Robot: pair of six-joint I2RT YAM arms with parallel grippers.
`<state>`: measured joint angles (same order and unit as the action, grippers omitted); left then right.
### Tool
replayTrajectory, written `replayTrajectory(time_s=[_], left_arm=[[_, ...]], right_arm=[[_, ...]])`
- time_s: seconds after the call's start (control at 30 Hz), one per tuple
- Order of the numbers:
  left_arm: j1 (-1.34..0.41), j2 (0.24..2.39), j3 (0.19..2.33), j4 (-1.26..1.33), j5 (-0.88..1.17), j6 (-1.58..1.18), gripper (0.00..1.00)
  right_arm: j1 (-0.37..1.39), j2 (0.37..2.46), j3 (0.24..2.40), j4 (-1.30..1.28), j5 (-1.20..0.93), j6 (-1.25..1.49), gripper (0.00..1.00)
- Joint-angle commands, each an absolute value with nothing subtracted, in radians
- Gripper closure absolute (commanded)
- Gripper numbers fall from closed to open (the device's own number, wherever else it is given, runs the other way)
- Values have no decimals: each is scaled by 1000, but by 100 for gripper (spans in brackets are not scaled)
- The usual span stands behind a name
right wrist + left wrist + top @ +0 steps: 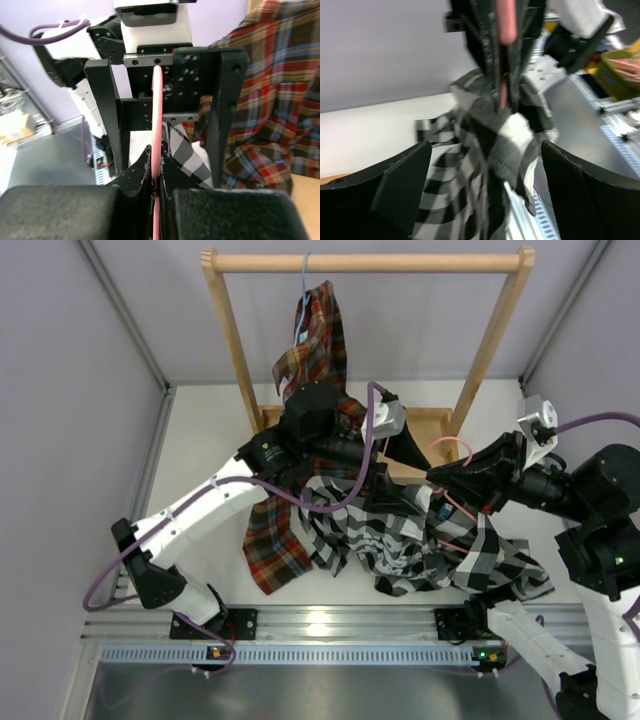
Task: Place the shirt on the hanger
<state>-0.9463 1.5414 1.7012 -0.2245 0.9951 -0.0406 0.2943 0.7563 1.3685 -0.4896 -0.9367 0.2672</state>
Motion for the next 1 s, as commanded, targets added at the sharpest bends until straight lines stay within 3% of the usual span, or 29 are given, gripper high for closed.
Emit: replayTrajectory(time_s=[0.0, 0.07, 0.2, 0.33, 0.57, 0.8, 0.97], left_arm=[[-945, 1448, 1684, -173, 778, -9, 2], [-946, 1387, 1649, -173, 662, 26, 2], [-946, 1243, 1528, -100, 227, 76, 2], [-946, 1094, 1335, -9, 43, 130, 2], [-951, 1028, 1085, 95, 58, 62, 7], [-953, 1075, 985, 246, 348, -54, 10], [-950, 1084, 904, 345, 345, -104, 12]], right_arm=[[305, 712, 1443, -530, -806, 216, 100], [305, 707, 1485, -683, -685, 158, 100], [304, 703, 1604, -907, -453, 109, 100], [307, 706, 1722, -1038, -263, 101, 100], [344, 752, 1936, -1135, -207, 118, 100], [414, 759, 1968, -1143, -118, 127, 100], [469, 765, 1970, -1144, -48, 126, 100]])
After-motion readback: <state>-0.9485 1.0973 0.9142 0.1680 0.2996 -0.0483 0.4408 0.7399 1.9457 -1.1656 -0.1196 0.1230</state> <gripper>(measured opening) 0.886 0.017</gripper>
